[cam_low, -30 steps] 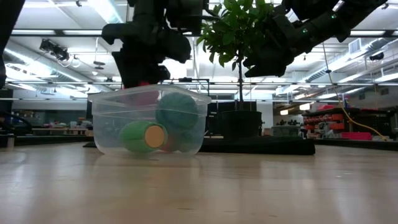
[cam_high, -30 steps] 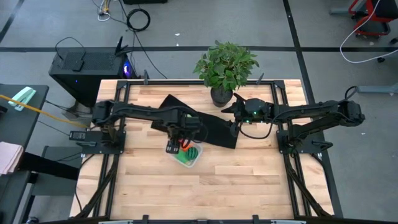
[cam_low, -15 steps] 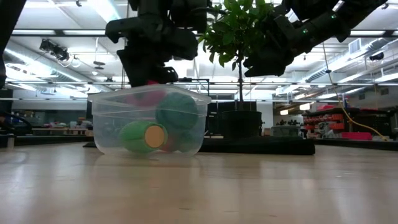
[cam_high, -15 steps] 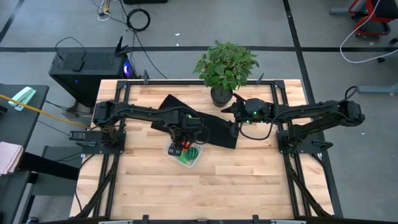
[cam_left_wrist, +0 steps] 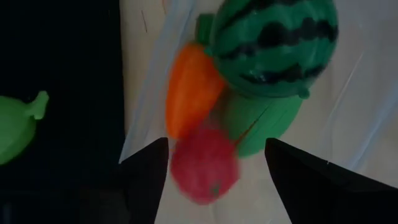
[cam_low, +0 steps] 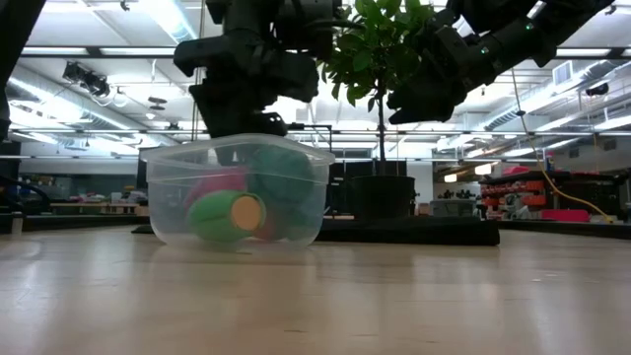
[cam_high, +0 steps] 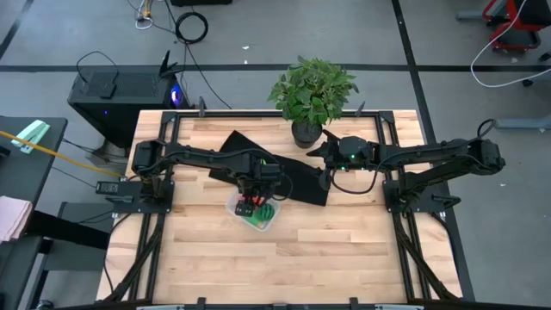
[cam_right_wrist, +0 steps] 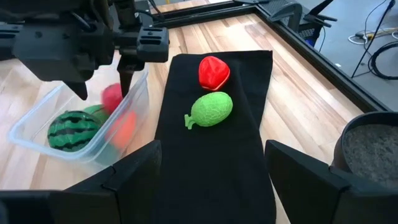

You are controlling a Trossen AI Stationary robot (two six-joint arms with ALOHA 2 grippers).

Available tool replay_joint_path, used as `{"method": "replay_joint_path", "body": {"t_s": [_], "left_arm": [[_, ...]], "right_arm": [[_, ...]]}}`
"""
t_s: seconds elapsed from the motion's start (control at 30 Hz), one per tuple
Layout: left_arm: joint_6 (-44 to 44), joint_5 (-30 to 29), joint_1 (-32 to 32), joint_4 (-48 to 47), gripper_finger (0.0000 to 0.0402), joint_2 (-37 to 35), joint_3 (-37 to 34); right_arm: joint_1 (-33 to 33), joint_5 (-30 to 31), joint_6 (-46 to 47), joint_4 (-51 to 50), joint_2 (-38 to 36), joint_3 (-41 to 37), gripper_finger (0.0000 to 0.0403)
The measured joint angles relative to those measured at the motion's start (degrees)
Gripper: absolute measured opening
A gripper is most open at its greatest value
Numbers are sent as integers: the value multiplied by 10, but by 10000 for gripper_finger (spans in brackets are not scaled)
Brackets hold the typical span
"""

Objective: Pick and placing Produce into tupperware
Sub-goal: Put the red apple into the transparent bin

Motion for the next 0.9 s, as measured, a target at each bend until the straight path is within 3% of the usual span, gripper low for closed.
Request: {"method": "replay_joint_path", "body": {"t_s": [0.33, 0.53, 0.63, 0.77, 0.9], "left_arm": [[-12, -7, 2, -14, 245, -1, 4], [-24, -24, 2, -80, 234, -4, 63], [-8, -71, 5, -116, 229, -18, 98], [29, -109, 35, -108, 222, -47, 103], [48, -112, 99, -106, 217, -56, 102]], "right_arm": [[0, 0, -1, 0, 0, 0, 291], [0, 0, -1, 0, 0, 0, 291], [0, 0, -1, 0, 0, 0, 291], [0, 0, -1, 0, 0, 0, 291], [0, 0, -1, -1, 0, 0, 291]]}}
